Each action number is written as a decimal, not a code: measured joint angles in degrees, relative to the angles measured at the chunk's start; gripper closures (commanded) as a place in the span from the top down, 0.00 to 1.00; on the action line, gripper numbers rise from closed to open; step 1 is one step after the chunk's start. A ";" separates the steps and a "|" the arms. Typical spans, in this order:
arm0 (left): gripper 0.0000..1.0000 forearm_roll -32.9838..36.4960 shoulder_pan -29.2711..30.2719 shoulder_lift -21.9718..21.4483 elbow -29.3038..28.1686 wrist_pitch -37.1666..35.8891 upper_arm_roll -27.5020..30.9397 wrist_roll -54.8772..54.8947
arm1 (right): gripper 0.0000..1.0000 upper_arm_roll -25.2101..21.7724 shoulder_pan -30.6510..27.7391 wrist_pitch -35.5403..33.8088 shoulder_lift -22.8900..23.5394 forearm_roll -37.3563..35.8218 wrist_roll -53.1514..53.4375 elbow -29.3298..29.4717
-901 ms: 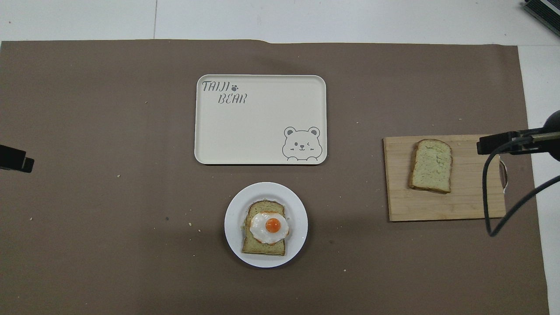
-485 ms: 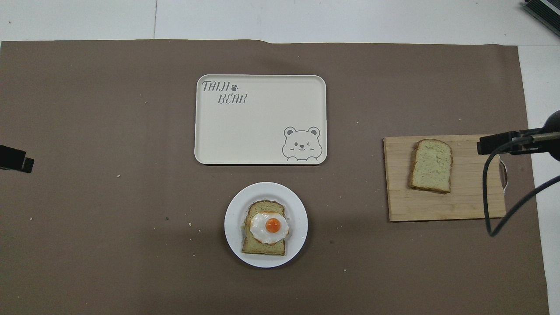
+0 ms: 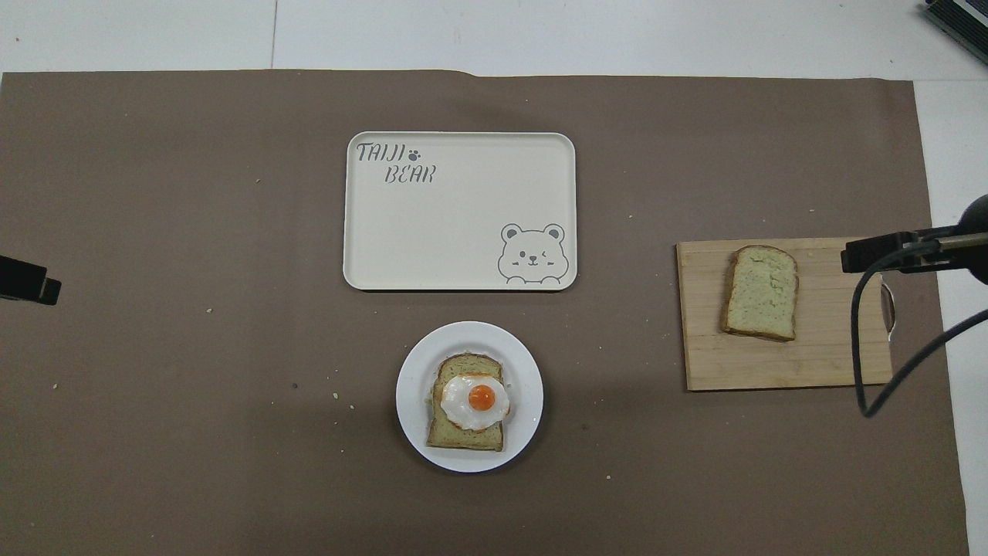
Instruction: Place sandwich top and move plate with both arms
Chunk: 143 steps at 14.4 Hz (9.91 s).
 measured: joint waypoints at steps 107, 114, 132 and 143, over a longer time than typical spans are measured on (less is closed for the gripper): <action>1.00 -0.02 -1.02 -1.78 -2.78 -0.38 -0.68 0.00 | 0.00 5.91 -1.88 10.44 9.95 12.76 1.47 -7.85; 1.00 -0.02 -1.02 -2.01 -3.01 -0.38 -0.68 0.00 | 0.00 11.01 1.24 10.19 7.88 19.06 7.70 -10.96; 1.00 -0.02 -1.02 -2.04 -3.03 -0.38 -0.68 0.00 | 0.00 11.53 21.15 23.64 2.51 22.12 23.96 -22.39; 1.00 -0.02 -1.02 -2.04 -3.04 -0.38 -0.68 0.00 | 0.00 11.59 26.07 36.00 1.46 22.12 23.77 -30.07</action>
